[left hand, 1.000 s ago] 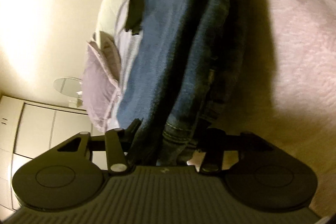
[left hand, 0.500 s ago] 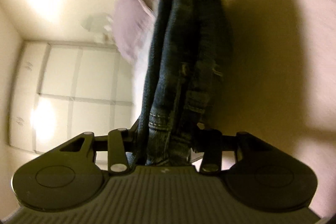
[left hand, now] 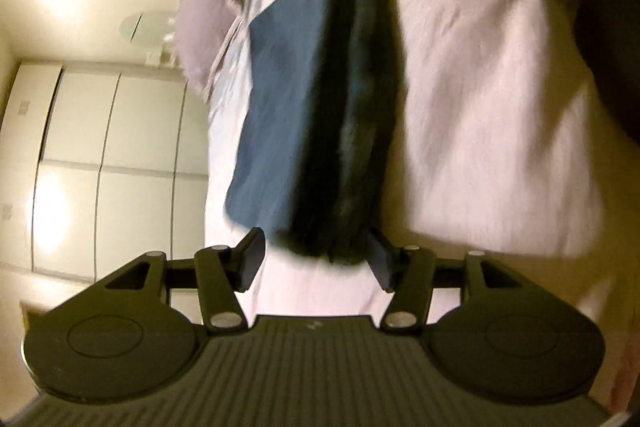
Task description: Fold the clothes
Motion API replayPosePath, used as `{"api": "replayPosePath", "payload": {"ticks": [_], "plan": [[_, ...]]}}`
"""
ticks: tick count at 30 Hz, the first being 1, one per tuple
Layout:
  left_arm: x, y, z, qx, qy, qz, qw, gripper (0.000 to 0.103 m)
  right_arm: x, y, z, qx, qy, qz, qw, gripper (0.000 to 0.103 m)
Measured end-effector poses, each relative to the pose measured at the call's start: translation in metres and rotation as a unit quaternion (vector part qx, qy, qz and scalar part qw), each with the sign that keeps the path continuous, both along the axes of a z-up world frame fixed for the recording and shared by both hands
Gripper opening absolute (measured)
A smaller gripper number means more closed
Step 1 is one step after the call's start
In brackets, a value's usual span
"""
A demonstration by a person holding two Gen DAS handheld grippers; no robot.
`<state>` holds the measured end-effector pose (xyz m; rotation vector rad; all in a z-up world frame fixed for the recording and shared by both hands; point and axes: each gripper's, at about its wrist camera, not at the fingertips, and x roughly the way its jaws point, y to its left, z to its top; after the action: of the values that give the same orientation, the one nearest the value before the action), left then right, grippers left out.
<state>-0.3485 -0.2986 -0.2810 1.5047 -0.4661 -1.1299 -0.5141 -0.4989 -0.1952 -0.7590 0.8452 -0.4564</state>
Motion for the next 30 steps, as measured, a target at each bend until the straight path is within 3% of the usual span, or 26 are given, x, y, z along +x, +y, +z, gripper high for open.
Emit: {"api": "replayPosePath", "payload": {"ticks": [6, 10, 13, 16, 17, 19, 21, 25, 30], "plan": [[-0.003, -0.008, 0.048, -0.059, 0.104, 0.057, 0.9912, 0.051, -0.011, 0.004, 0.037, 0.039, -0.061, -0.035, 0.997, 0.038], [0.027, 0.001, 0.064, -0.071, 0.184, 0.068, 0.9781, 0.051, -0.016, -0.018, 0.064, 0.114, -0.115, -0.055, 0.985, 0.038], [0.043, -0.013, 0.068, -0.067, 0.244, 0.082, 0.9641, 0.038, 0.007, -0.039, 0.078, 0.187, -0.154, -0.069, 0.968, 0.038], [0.061, -0.05, 0.064, -0.035, 0.295, 0.109, 0.9486, 0.028, 0.015, -0.056, 0.06, 0.223, -0.145, -0.077, 0.961, 0.038], [0.064, -0.054, 0.057, -0.021, 0.309, 0.112, 0.9442, 0.021, 0.018, -0.062, 0.054, 0.235, -0.142, -0.079, 0.958, 0.038], [0.07, -0.058, 0.057, -0.019, 0.325, 0.11, 0.939, 0.017, 0.023, -0.073, 0.043, 0.259, -0.136, -0.084, 0.953, 0.038], [0.075, -0.059, 0.063, -0.02, 0.342, 0.11, 0.933, 0.018, 0.018, -0.078, 0.055, 0.267, -0.144, -0.082, 0.949, 0.038], [0.084, -0.06, 0.081, -0.047, 0.353, 0.112, 0.9277, 0.028, 0.025, -0.102, 0.077, 0.281, -0.192, -0.088, 0.936, 0.038], [0.107, -0.099, 0.086, -0.044, 0.37, 0.129, 0.9191, 0.029, 0.076, -0.153, 0.086, 0.259, -0.183, -0.104, 0.943, 0.038]]}}
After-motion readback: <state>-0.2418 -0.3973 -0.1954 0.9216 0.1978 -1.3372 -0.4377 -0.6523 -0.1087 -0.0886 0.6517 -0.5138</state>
